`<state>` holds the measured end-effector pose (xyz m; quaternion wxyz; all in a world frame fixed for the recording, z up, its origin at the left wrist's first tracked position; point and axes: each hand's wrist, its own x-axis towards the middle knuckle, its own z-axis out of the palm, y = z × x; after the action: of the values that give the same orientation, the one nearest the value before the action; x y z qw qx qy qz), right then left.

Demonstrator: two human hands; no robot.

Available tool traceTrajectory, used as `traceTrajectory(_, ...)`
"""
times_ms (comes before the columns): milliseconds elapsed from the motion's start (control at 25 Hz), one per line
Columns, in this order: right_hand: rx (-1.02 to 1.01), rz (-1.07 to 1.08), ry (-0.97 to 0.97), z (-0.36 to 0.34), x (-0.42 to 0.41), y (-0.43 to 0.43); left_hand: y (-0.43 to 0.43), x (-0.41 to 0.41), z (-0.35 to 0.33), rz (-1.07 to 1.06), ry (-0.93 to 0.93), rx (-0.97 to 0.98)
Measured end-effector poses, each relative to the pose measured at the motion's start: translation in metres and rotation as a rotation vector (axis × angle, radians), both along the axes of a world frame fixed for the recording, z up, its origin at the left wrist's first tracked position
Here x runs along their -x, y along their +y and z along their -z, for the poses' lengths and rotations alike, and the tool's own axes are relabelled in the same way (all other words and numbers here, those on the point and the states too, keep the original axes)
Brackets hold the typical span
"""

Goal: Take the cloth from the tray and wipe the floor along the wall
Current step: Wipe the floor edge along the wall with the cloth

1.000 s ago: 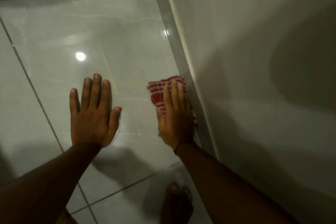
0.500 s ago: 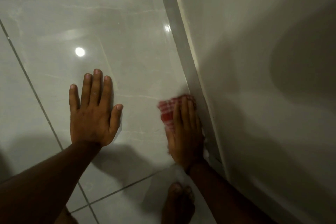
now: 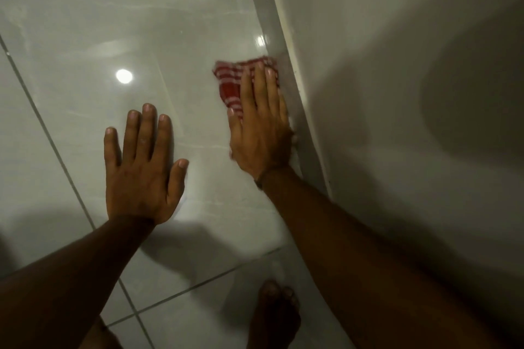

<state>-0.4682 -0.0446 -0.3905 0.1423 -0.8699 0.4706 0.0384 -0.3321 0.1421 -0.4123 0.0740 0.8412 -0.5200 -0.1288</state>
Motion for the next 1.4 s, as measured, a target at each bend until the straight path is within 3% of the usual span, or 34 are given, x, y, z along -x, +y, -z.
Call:
traceTrajectory(280,-0.121,0.105,0.166,-0.021,0.138,0.129,0.002,-0.001,0.0,0.006,0.002,0.018)
traceTrajectory(680,-0.039,0.082,0.025,-0.005,0.003,0.014,0.002,0.0,0.001,0.008,0.001,0.005)
traceTrajectory(880,-0.04,0.003,0.018,-0.012,0.11,0.087,0.002,-0.002,0.001,0.003,-0.003,0.019)
traceTrajectory(1080,-0.014,0.025,0.172,-0.013,0.218,0.174,0.001,-0.001,0.001,0.016,-0.011,0.035)
traceTrajectory(1240,-0.074,0.01,0.155,-0.015,0.184,0.149,0.002,0.0,0.001,0.012,-0.001,0.04)
traceTrajectory(1400,-0.017,-0.004,0.005,-0.009,0.074,0.064,0.003,-0.001,0.002,0.013,-0.018,0.048)
